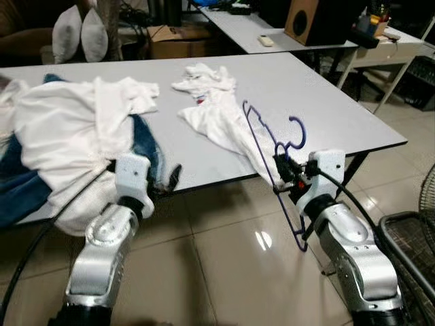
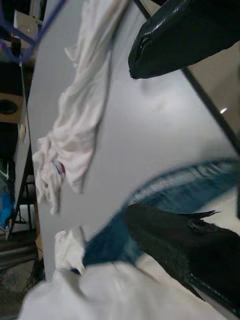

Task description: Hang hanger

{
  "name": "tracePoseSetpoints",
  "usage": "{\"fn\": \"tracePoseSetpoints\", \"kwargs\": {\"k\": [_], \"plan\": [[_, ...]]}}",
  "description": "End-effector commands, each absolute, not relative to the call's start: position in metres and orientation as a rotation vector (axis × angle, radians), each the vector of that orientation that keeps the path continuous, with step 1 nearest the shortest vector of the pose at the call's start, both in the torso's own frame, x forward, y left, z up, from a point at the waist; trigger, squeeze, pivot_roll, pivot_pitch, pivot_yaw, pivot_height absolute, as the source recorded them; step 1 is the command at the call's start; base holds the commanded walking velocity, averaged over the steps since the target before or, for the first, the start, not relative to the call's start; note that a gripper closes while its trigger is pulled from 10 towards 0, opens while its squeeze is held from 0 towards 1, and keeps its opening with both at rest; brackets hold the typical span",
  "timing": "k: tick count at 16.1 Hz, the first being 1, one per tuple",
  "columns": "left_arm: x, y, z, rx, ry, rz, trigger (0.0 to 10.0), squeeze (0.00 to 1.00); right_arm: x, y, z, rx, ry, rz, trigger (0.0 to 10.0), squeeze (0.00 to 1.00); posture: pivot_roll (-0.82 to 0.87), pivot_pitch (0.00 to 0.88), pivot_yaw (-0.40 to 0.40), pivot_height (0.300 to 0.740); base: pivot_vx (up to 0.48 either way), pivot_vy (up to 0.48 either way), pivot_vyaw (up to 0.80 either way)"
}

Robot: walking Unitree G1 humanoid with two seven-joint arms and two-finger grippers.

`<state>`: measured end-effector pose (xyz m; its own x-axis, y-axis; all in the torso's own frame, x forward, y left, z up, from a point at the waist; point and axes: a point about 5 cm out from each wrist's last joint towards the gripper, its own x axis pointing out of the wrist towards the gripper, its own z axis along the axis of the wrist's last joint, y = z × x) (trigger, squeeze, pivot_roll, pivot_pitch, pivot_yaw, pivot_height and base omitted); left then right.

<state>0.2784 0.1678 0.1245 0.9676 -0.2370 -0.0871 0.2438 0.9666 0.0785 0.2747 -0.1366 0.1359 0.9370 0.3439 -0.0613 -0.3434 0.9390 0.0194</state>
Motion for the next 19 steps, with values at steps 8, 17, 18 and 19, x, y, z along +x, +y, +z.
{"fn": "tracePoseSetpoints", "kwargs": {"k": [8, 17, 18, 19], "plan": [[0.306, 0.158, 0.135, 0.106, 0.037, -0.287, 10.0, 1.00, 0.273, -0.140, 0.123, 0.060, 0.108, 0.300, 10.0, 0.00, -0.03, 0.000, 0.021, 0.740, 0.000, 0.327, 0.00], [0.302, 0.152, 0.126, 0.062, 0.035, -0.250, 10.0, 1.00, 0.281, -0.142, 0.126, 0.011, 0.088, 0.281, 10.0, 0.00, -0.03, 0.000, 0.013, 0.740, 0.000, -0.033, 0.00], [0.301, 0.151, 0.123, 0.057, 0.041, -0.257, 10.0, 1.00, 0.278, -0.142, 0.126, 0.018, 0.086, 0.273, 10.0, 0.00, -0.05, 0.000, 0.031, 0.740, 0.000, 0.000, 0.00], [0.301, 0.148, 0.121, 0.050, 0.053, -0.268, 10.0, 1.00, 0.276, -0.144, 0.125, 0.018, 0.088, 0.263, 10.0, 0.00, -0.05, 0.000, 0.038, 0.740, 0.000, 0.000, 0.00]]}}
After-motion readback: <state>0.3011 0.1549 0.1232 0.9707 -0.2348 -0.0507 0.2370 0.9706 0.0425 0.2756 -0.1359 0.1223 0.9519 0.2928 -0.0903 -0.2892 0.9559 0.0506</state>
